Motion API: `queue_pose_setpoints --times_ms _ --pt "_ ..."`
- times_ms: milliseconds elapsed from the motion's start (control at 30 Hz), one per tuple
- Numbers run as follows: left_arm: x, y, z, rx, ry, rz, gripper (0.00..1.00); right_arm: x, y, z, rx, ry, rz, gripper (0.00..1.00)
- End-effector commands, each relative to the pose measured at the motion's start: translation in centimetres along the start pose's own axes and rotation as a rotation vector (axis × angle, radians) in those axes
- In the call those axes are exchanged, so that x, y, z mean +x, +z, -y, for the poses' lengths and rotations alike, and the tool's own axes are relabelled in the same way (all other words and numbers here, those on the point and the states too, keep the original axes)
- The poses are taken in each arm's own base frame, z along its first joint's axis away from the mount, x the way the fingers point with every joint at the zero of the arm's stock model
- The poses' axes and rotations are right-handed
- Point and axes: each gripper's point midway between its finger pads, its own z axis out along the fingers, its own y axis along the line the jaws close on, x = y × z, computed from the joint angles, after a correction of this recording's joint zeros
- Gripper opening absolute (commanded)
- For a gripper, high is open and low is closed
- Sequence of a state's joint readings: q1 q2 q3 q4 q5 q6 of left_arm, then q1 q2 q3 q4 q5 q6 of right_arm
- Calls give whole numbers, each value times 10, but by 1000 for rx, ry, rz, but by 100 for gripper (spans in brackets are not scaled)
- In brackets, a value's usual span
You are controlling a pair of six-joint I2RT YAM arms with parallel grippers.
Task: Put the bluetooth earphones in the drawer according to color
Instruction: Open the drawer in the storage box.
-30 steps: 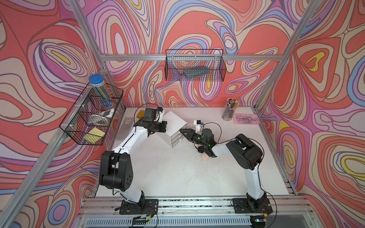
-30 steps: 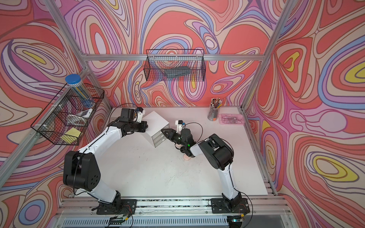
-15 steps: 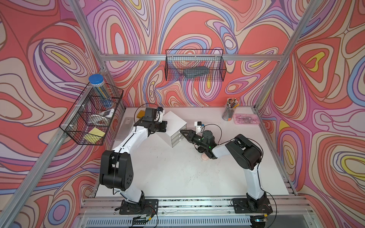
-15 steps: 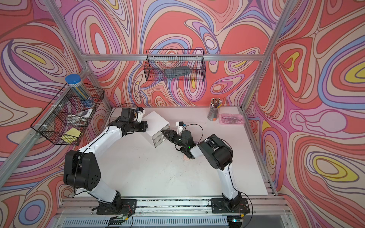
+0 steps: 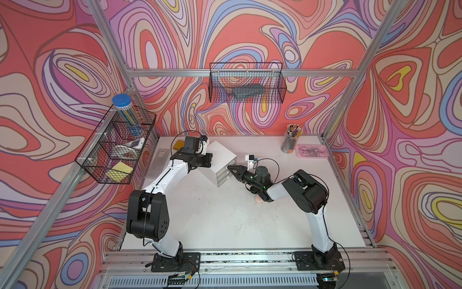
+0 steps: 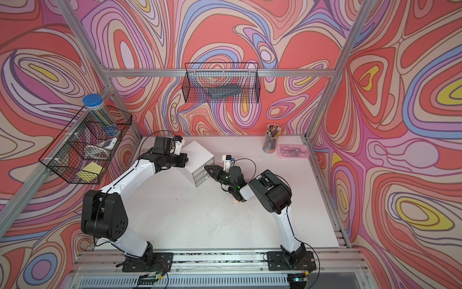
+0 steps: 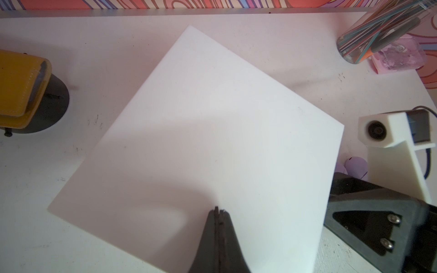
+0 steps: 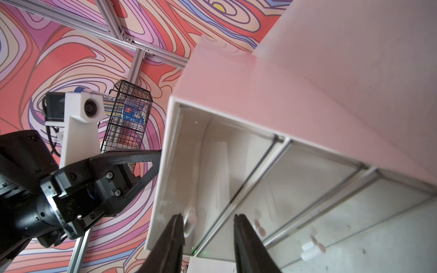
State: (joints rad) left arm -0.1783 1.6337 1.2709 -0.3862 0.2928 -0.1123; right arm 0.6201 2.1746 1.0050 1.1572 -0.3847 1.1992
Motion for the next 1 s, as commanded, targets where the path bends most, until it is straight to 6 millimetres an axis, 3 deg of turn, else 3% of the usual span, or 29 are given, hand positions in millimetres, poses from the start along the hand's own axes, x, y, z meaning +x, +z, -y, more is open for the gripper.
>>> queue_pose_setpoints --times_ms 0,833,967 --pt "28 9 -1 -5 -16 -118 0 2 5 -5 -22 -6 1 37" --pt "33 13 3 7 -9 -143 0 1 11 -5 -42 5 5 27" --pt "34 14 5 10 -5 -148 0 0 11 -7 -49 2 7 20"
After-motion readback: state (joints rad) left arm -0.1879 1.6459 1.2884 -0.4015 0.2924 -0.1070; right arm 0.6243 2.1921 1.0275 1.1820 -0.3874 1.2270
